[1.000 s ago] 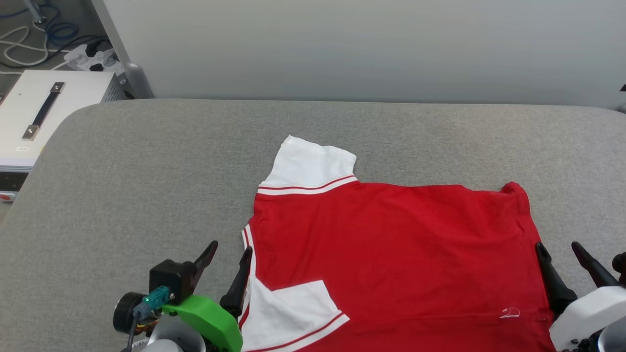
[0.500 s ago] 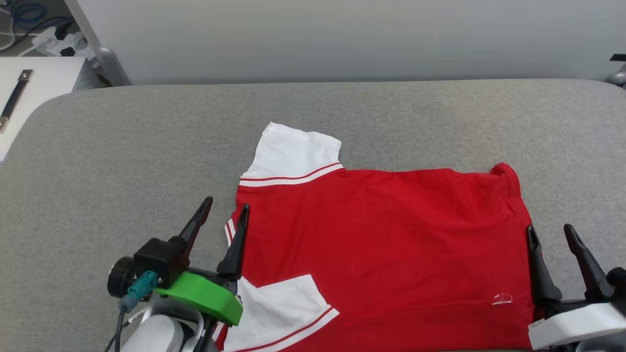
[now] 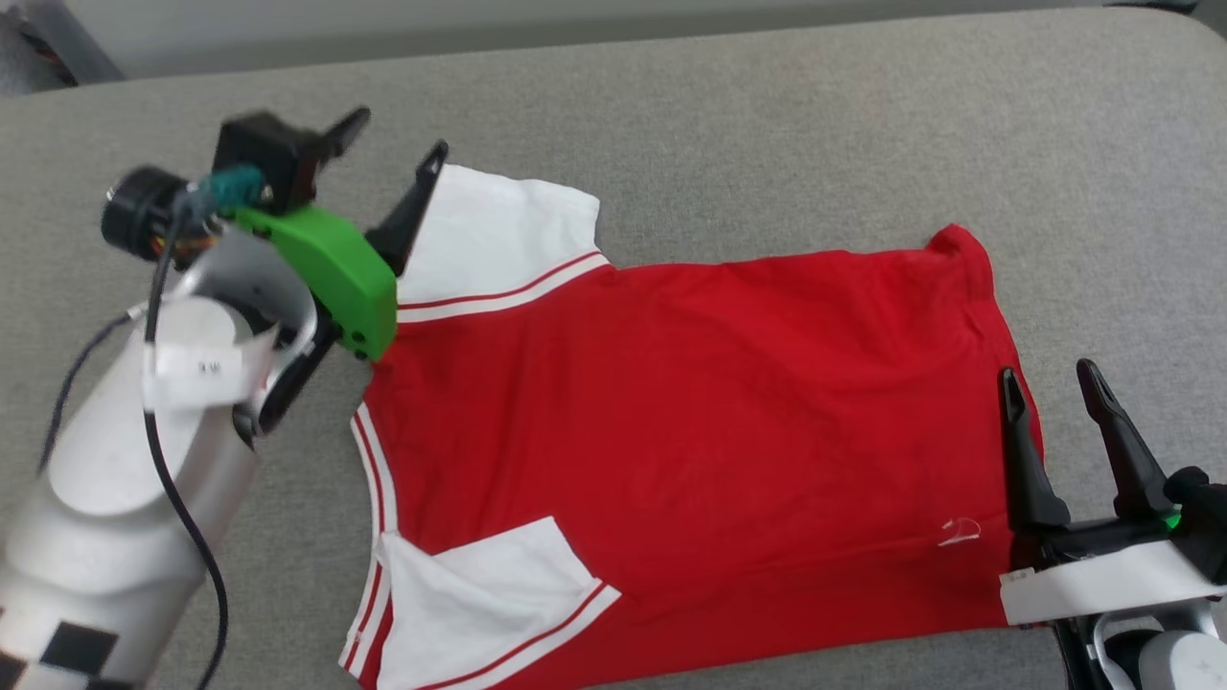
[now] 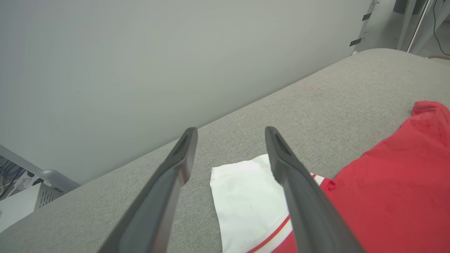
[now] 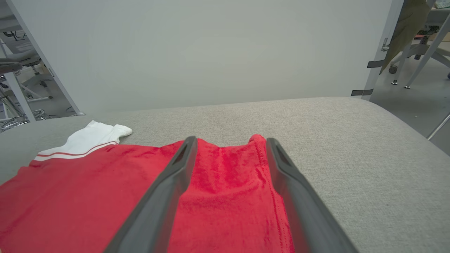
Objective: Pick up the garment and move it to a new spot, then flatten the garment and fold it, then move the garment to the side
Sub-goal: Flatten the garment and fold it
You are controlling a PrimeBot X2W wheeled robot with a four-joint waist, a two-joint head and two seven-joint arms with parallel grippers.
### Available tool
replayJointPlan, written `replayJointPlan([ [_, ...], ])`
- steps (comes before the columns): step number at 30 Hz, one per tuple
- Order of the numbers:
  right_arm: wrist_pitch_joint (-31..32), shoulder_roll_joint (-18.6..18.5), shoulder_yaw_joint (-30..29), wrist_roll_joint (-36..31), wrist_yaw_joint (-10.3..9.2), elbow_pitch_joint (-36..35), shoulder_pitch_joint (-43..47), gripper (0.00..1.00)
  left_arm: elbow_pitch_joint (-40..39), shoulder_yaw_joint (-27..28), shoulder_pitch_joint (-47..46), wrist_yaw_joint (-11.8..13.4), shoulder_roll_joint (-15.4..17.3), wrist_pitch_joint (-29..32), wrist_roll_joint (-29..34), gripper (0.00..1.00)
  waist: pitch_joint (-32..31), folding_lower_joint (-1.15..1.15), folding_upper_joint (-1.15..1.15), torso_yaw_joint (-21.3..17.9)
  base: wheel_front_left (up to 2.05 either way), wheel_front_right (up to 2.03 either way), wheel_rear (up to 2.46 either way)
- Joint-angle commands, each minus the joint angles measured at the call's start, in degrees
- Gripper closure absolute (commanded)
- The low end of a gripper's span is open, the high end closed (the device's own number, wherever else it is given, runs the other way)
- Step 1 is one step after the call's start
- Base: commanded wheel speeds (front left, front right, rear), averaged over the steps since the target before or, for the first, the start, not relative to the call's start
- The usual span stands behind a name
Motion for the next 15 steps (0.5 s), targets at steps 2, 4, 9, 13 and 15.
replayJointPlan([
  [2, -0.6, 0.6, 0.8, -0.7, -0.05, -0.3, -2.0, 0.00, 2.8, -2.0, -5.8, -0.5, 1.5, 5.0, -2.5, 0.00, 5.9, 0.00, 0.00, -4.7, 0.00, 0.00, 0.00],
  [4, -0.9, 1.1, 1.2, -0.8, -0.05, -0.2, -3.0, 0.00, 5.1, -5.9, -10.6, -0.5, 3.2, 11.2, -5.9, 0.00, 7.3, 0.00, 0.00, -5.8, 0.00, 0.00, 0.00],
  [9, -1.5, 1.8, 2.0, -0.9, -0.05, 0.1, -4.8, 0.00, 10.1, -12.2, -19.5, -0.5, 6.4, 23.2, -14.5, 0.00, 10.1, 0.00, 0.00, -7.7, 0.00, 0.00, 0.00],
  [13, -1.9, 2.2, 2.9, -0.8, -0.05, 0.4, -5.9, 0.00, 15.4, -15.0, -24.0, -0.5, 8.0, 32.2, -19.7, 0.00, 12.0, 0.00, 0.00, -9.3, 0.00, 0.00, 0.00],
  [15, -2.1, 2.4, 3.3, -0.8, -0.05, 0.5, -6.3, 0.00, 17.7, -15.7, -25.6, -0.5, 8.7, 35.2, -21.3, 0.00, 12.8, 0.00, 0.00, -10.0, 0.00, 0.00, 0.00],
])
